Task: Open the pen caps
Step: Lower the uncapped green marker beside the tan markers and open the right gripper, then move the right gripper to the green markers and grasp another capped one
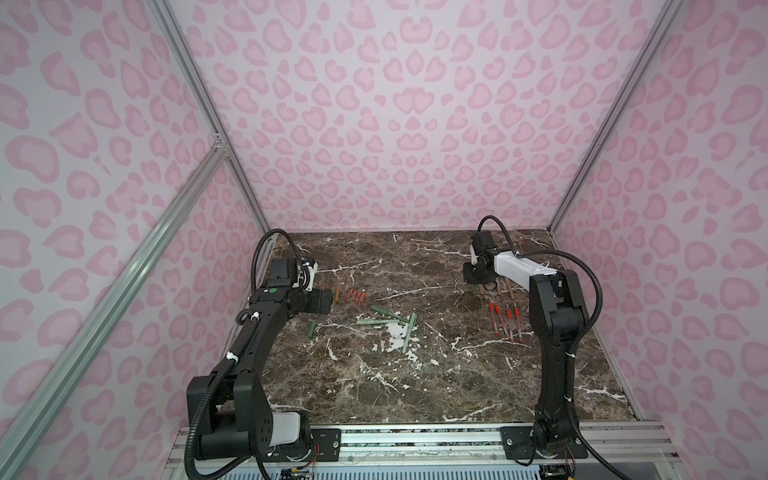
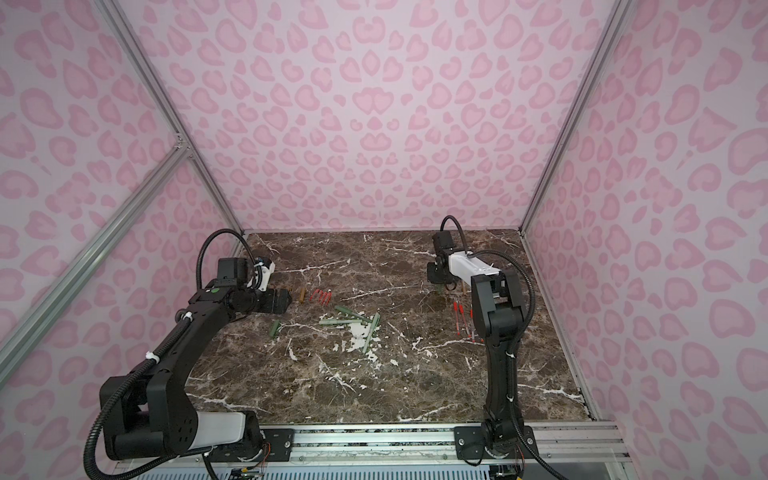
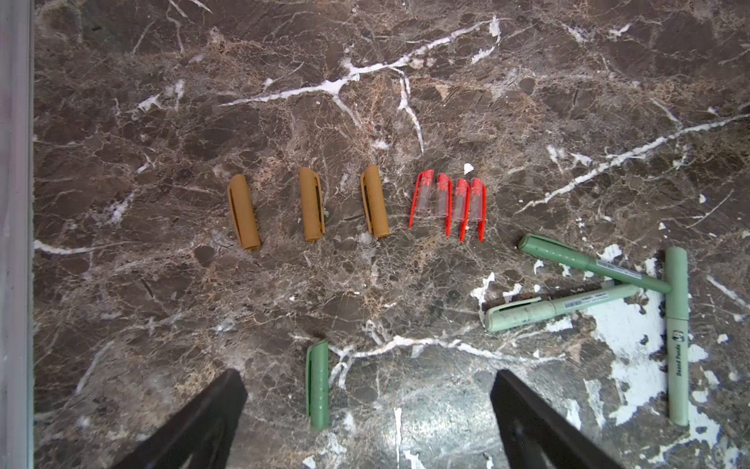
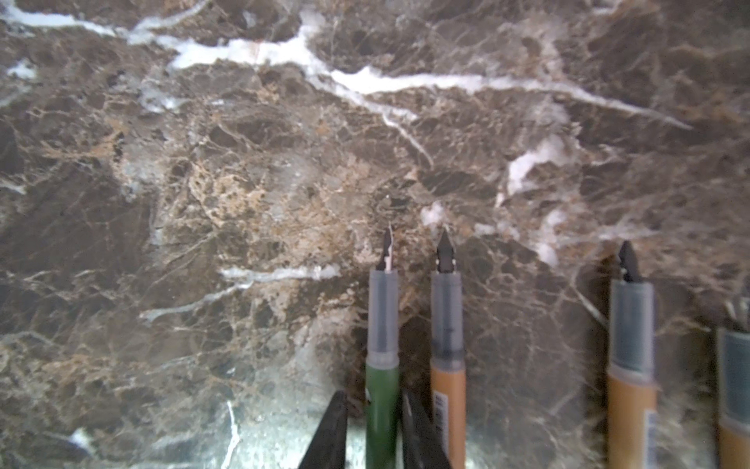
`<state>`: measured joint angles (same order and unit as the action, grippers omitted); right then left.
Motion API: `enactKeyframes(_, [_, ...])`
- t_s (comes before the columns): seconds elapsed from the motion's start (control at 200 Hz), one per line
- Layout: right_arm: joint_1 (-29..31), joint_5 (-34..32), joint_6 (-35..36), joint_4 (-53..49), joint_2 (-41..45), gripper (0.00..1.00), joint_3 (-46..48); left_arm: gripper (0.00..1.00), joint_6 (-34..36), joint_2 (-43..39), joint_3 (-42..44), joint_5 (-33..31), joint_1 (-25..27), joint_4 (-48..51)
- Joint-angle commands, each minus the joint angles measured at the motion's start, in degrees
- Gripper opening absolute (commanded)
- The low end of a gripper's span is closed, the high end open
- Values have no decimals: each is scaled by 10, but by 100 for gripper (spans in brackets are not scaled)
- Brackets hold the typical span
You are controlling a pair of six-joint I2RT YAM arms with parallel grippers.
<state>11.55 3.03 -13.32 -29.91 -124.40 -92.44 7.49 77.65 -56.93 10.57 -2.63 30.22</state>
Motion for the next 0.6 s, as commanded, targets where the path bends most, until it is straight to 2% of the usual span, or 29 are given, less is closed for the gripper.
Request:
enactKeyframes(0.0, [4,-10,-2,-18,21,29,-6,98,-1,-5,-8,9,0,-4])
enactKeyframes(0.28, [41,-10,13,-39,104,40,15,98,-7,-12,-9,20,-2,-7])
enactKeyframes(0.43, [96,29,32,-39,117,45,21,98,-11,-14,-12,30,-3,-6])
enactKeyframes(0.595, [171,70,60,-55,89,46,-11,98,-18,-12,-18,54,-3,-3])
